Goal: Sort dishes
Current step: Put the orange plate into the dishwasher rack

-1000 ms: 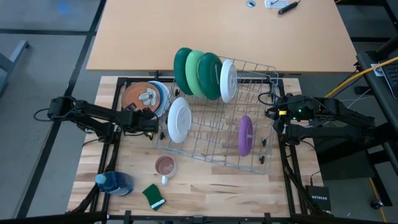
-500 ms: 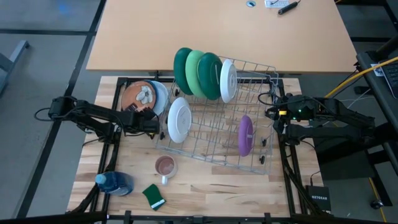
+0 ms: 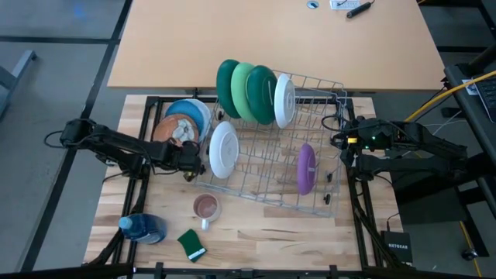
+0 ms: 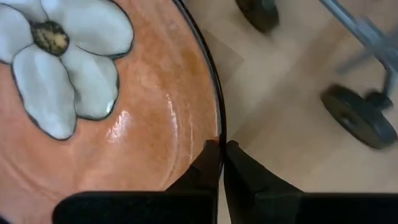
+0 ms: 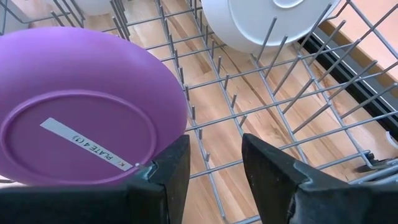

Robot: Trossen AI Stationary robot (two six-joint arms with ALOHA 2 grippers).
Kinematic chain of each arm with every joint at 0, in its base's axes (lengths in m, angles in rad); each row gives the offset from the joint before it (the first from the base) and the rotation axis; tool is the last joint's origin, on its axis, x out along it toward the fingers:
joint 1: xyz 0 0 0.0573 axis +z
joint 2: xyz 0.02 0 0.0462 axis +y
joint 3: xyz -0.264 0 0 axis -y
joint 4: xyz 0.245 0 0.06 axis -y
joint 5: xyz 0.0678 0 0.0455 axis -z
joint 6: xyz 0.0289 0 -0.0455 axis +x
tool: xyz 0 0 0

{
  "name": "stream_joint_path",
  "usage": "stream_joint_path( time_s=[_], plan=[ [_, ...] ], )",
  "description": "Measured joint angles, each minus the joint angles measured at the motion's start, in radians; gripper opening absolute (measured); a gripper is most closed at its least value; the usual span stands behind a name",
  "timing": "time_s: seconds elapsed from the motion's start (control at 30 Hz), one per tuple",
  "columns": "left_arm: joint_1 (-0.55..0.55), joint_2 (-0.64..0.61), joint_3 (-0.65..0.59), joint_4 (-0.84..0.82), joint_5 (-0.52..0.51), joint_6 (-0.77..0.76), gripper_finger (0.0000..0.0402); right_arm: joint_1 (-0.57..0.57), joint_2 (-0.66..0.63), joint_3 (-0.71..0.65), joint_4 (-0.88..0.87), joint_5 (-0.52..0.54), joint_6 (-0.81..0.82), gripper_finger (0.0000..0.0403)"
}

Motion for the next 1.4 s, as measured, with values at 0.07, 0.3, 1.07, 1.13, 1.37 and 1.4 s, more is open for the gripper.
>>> stream_joint_path(
  time_s=[0.07, 0.3, 1.07, 1.13, 1.37, 1.4],
  plan=[
    [-0.018, 0.0, 0.0, -0.009, 0.003, -0.005, 0.0001, 0.0, 0.0, 0.0, 0.0, 0.0, 0.0, 0.0152],
    [-0.038, 0.0, -0.002, -0.014, -0.004, -0.012, 0.0002, 0.0, 0.0, 0.0, 0.0, 0.0, 0.0, 0.0152],
    [-0.039, 0.0, -0.003, -0.015, 0.393, -0.147, 0.0138, 0.0, 0.0, 0.0, 0.0, -0.001, 0.0, 0.0152],
    [-0.039, 0.001, -0.003, -0.012, 0.388, -0.169, 0.0139, 0.0, 0.0, 0.0, 0.0, -0.001, 0.0, 0.0152],
    [-0.039, 0.004, -0.003, 0.015, 0.343, -0.222, 0.0139, 0.0, 0.0, -0.024, 0.003, -0.001, 0.0, 0.0152],
    [-0.039, 0.004, -0.003, 0.029, 0.336, -0.222, 0.0139, 0.0, 0.0, -0.034, 0.004, -0.001, 0.0, 0.0152]
  ],
)
